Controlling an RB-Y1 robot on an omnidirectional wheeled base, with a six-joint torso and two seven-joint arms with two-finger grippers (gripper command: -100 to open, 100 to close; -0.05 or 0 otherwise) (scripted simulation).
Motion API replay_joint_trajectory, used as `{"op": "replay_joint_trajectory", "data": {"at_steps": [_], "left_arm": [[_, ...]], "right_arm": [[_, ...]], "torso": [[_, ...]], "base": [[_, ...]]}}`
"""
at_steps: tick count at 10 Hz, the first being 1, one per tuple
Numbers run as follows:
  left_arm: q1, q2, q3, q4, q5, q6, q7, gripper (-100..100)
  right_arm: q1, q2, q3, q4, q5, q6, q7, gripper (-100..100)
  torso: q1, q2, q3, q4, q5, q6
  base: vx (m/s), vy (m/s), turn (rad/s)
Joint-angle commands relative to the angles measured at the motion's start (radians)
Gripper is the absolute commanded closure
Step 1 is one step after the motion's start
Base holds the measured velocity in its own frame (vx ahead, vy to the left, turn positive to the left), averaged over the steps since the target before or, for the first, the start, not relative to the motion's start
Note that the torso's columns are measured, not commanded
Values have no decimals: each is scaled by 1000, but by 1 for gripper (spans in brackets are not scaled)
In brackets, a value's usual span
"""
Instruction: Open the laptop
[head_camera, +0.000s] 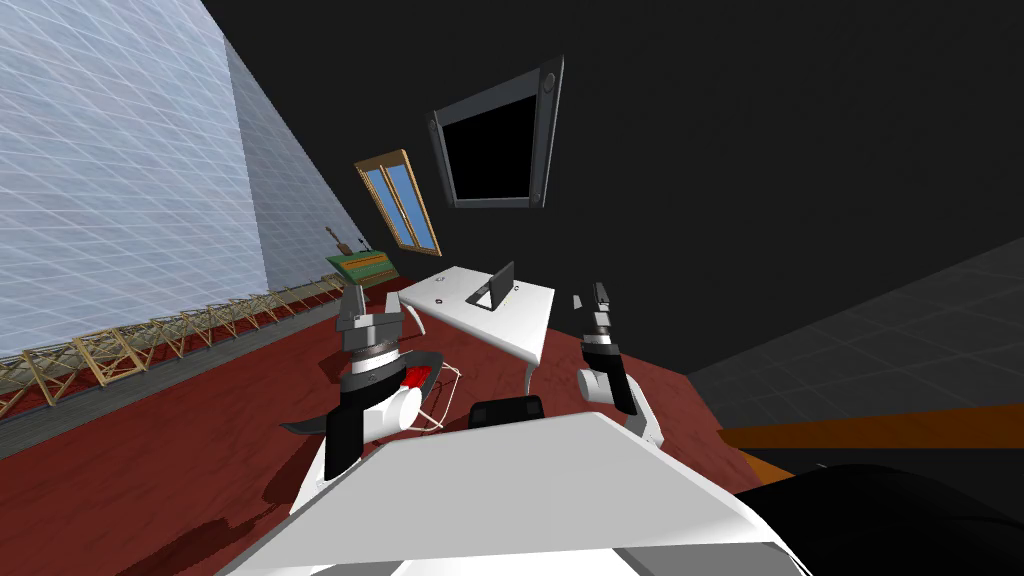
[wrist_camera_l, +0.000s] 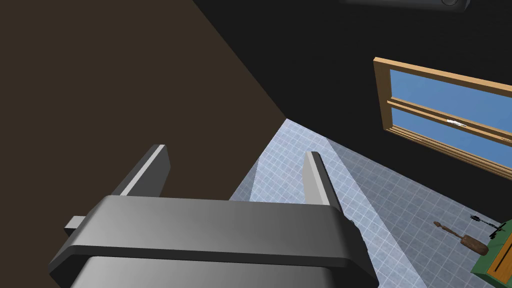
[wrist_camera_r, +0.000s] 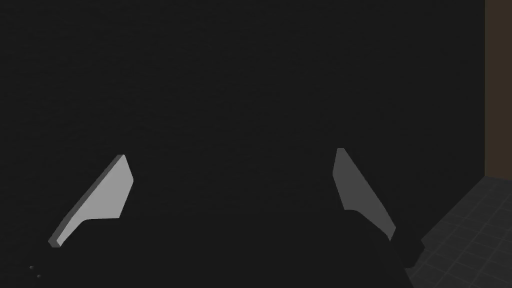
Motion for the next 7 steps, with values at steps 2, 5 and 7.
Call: {"op": "replay_joint_trajectory", "data": {"at_steps": [2, 5, 7], "left_arm": [[0, 0, 0, 0, 0, 0, 0, 0], [0, 0, 0, 0, 0, 0, 0, 0], [0, 0, 0, 0, 0, 0, 0, 0]], "right_arm": [[0, 0, 0, 0, 0, 0, 0, 0], [0, 0, 0, 0, 0, 0, 0, 0], [0, 0, 0, 0, 0, 0, 0, 0]], "torso": [[0, 104, -209, 105, 0, 0], [0, 322, -644, 322, 0, 0], [0, 470, -939, 470, 0, 0]], "base": [[0, 0, 0], [0, 0, 0], [0, 0, 0]]}}
